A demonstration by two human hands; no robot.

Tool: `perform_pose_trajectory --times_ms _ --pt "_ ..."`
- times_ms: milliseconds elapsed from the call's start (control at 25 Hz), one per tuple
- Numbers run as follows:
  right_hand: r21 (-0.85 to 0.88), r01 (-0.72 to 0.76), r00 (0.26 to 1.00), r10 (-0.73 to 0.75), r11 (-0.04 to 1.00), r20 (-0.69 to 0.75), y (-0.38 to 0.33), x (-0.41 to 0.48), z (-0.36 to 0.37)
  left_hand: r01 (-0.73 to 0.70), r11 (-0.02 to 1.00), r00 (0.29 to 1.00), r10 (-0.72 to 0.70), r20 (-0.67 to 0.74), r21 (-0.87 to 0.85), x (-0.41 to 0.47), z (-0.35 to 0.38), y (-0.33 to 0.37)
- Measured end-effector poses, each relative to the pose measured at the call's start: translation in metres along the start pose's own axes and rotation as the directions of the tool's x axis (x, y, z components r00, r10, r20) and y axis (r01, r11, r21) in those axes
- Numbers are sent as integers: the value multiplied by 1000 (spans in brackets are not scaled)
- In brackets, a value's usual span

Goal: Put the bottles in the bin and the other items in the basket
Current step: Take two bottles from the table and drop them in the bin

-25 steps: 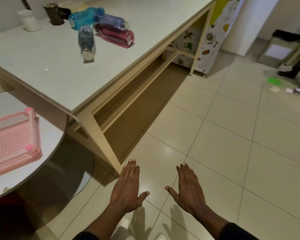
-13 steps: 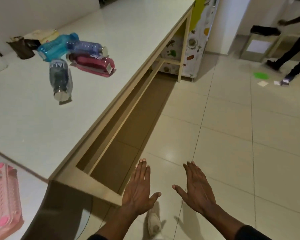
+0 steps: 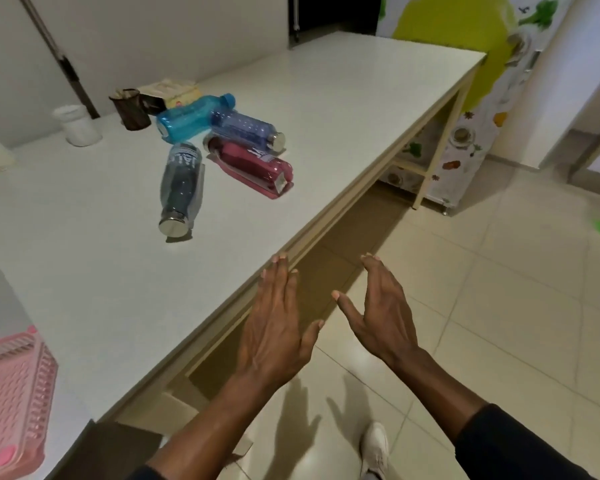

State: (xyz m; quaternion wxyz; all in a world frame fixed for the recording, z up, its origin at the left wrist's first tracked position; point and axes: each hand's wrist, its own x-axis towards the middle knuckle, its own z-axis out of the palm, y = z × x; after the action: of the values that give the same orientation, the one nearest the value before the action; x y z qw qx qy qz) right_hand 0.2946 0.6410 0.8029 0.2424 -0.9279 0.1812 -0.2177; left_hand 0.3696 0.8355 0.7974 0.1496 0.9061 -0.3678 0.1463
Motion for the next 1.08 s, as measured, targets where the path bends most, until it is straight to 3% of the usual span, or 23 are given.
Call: perform_pose_trajectory --times_ms 240,520,720,840,960,1080 --pt "69 209 976 -213 975 54 -25 120 -10 264 947 962 -245 -116 184 74 -15 -45" --pt "136 443 879 -459 886 129 -57 219 -5 572 797 820 -549 -165 194 119 -21 -60" --pt "159 488 847 -510 858 154 -93 263 16 692 708 721 -664 -201 142 140 -39 -89" --pt "111 508 837 -520 854 174 -115 296 38 687 712 724 -654 -218 146 163 -53 -125" --pt "19 457 867 -451 889 210 -132 323 59 655 736 756 -629 -181 175 183 -61 -160" --pt "-40 401 887 -378 915 264 -143 344 78 672 721 741 -658 -137 170 202 -61 -188"
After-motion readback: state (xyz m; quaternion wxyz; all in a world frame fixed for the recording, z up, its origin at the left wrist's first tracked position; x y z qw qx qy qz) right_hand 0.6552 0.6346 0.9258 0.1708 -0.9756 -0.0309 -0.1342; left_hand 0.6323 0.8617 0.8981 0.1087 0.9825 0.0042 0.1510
